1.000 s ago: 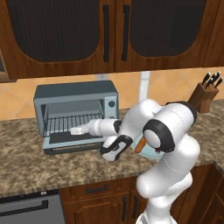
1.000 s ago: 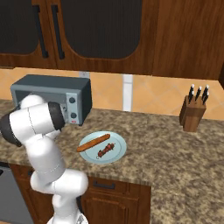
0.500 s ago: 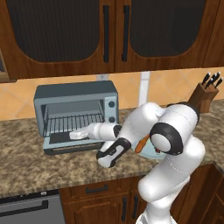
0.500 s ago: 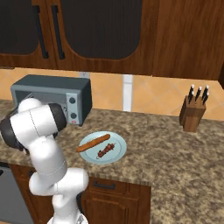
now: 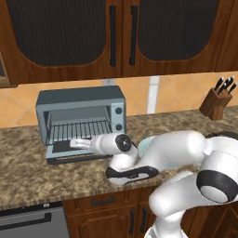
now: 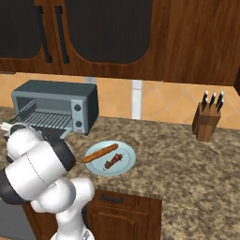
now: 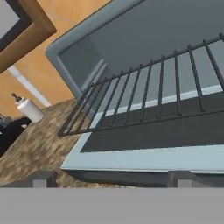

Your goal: Pick up the kebab skewer and baguette bread, and place them inside the toaster oven. Close the toaster oven door and start by setting the timer.

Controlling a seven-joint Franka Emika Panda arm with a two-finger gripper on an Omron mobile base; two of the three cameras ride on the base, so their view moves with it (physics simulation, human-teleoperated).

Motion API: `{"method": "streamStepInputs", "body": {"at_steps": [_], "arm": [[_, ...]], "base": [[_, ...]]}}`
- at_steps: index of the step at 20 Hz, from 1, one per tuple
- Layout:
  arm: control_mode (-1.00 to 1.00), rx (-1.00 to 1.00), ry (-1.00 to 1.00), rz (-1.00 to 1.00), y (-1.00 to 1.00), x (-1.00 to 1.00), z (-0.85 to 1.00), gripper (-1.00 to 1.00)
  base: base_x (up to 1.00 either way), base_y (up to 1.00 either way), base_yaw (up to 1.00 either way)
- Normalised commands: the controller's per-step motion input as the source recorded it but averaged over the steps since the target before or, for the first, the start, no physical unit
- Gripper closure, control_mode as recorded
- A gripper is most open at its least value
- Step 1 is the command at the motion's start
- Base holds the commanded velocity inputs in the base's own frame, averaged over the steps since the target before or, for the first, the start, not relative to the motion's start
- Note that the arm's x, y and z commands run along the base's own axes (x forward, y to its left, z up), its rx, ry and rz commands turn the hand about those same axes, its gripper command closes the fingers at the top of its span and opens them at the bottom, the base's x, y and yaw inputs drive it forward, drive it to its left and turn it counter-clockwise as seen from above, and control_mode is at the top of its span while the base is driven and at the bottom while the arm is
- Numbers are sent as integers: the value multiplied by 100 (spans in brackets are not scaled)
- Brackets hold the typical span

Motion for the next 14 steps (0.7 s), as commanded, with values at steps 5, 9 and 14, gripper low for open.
{"method": "streamStepInputs", "body": {"at_steps": [5,9,14], "arm": [[-100,-4,37,-16,-22,-48,100,-100],[-100,-7,34,-17,-31,-45,100,-100],[-100,-13,21,-22,-61,-71,84,-100]], "base": [[0,0,0],[0,0,0],[0,0,0]]}}
